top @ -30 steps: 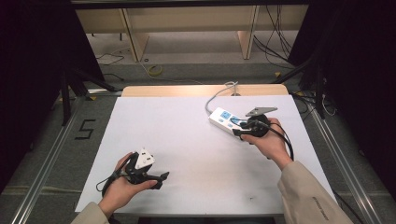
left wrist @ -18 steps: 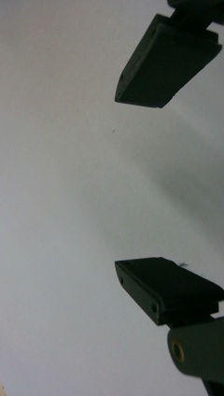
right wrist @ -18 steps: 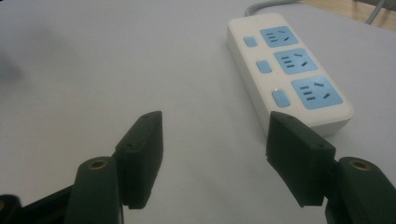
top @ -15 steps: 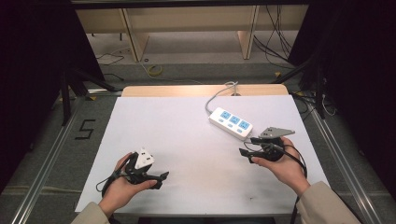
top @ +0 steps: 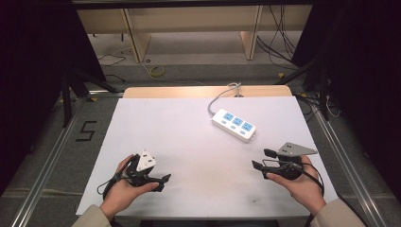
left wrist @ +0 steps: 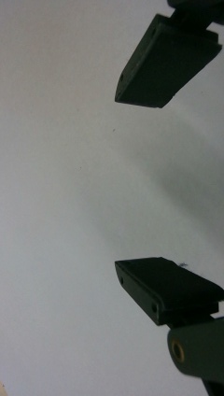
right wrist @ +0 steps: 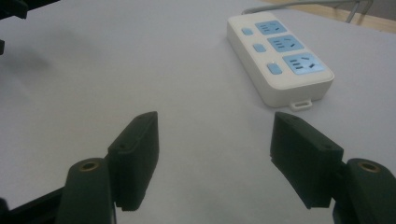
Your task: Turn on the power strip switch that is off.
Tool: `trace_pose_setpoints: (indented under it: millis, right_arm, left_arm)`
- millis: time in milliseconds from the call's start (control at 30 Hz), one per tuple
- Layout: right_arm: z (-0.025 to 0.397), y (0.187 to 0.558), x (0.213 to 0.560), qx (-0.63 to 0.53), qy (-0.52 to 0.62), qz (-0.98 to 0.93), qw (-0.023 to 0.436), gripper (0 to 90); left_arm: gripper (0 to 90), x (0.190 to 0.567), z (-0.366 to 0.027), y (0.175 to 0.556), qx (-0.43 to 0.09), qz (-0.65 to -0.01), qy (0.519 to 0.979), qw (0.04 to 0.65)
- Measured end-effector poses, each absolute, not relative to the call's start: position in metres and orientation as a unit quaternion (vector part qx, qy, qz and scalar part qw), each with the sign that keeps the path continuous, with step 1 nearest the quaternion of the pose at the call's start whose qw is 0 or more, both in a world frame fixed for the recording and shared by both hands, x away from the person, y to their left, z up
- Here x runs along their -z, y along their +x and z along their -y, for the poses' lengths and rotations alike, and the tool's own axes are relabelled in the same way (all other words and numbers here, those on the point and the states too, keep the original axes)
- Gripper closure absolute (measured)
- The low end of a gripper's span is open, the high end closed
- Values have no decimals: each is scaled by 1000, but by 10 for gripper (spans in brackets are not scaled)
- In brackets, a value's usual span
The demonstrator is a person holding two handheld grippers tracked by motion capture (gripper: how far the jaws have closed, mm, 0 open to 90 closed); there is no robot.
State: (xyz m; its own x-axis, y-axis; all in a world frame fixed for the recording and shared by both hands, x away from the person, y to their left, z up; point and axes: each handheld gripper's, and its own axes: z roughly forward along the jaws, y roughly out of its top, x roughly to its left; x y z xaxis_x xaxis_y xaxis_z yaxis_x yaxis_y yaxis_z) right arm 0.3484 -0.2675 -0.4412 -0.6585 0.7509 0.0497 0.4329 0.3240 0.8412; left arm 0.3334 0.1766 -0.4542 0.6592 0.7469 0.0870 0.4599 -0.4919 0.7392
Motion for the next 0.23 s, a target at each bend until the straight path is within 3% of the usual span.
trace_pose_setpoints:
  millis: [233]
  right_arm:
    - [272, 343, 442, -448, 380, -788, 184, 327]
  left_arm:
    - [160, 454, -175, 334, -202, -353, 842, 353]
